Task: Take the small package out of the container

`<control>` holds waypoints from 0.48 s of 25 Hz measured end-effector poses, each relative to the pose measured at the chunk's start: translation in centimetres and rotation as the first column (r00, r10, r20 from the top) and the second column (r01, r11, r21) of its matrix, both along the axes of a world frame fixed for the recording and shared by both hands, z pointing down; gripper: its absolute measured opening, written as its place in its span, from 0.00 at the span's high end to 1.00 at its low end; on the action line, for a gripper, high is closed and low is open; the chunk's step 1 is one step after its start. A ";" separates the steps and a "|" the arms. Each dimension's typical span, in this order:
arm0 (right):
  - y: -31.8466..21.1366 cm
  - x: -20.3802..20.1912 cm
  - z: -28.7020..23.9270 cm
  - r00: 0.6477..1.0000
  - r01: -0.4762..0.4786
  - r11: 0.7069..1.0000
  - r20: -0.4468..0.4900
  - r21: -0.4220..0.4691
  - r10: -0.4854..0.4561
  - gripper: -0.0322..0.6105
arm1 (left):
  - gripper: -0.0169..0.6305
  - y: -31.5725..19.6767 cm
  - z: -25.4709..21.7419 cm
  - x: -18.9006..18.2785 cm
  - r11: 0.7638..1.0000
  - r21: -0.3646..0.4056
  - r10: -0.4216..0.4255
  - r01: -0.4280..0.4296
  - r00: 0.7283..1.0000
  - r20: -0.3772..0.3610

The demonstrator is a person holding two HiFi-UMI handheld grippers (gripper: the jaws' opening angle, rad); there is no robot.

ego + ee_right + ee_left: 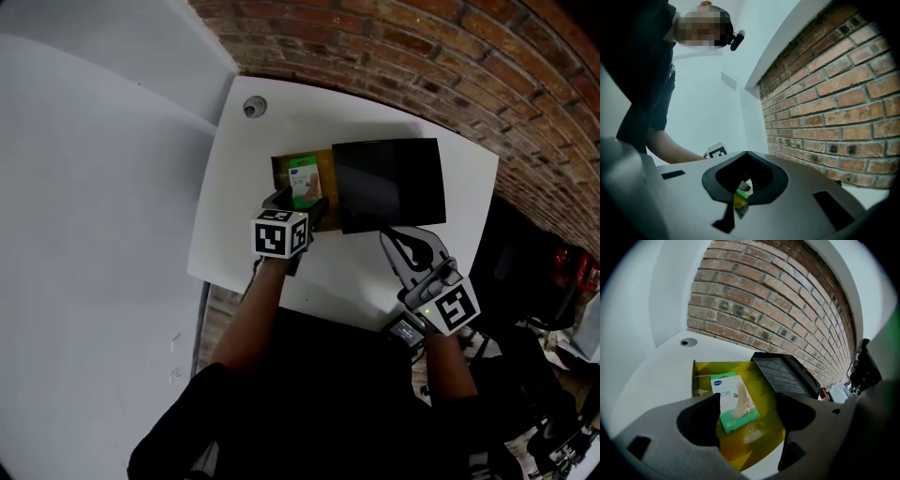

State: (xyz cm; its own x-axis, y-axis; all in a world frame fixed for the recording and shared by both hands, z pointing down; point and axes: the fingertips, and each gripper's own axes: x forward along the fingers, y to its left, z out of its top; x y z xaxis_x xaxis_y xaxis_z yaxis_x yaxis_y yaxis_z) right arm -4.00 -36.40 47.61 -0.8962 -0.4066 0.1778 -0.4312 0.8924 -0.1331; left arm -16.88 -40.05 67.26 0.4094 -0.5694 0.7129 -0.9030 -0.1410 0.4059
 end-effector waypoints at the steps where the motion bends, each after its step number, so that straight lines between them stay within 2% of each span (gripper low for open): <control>1: -0.1 0.0 0.2 1.000 -0.001 1.000 -0.002 -0.006 0.001 0.94 | 0.42 -0.2 0.2 -0.1 1.000 0.000 -0.010 0.010 1.000 0.016; 4: -0.4 0.1 0.9 1.000 -0.004 1.000 -0.007 -0.019 0.003 0.94 | 0.40 -0.8 0.6 -0.5 1.000 0.002 -0.026 0.026 0.997 0.067; 8: -0.8 0.2 1.4 1.000 -0.008 1.000 -0.003 -0.030 0.007 0.94 | 0.40 -0.8 0.9 -0.3 0.999 -0.038 -0.018 0.022 0.993 0.114; 12: -1.4 0.3 1.5 1.000 -0.015 0.999 0.011 -0.035 0.015 0.94 | 0.40 -1.0 1.5 0.2 0.995 -0.090 -0.036 0.044 0.995 0.094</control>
State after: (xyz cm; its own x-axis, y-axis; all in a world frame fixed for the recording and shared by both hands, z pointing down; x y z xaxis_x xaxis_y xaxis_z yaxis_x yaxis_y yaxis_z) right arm -3.66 -37.77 49.15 -0.8920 -0.4136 0.1821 -0.4428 0.8805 -0.1693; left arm -16.72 -41.08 68.73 0.3178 -0.5141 0.7967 -0.9412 -0.0696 0.3305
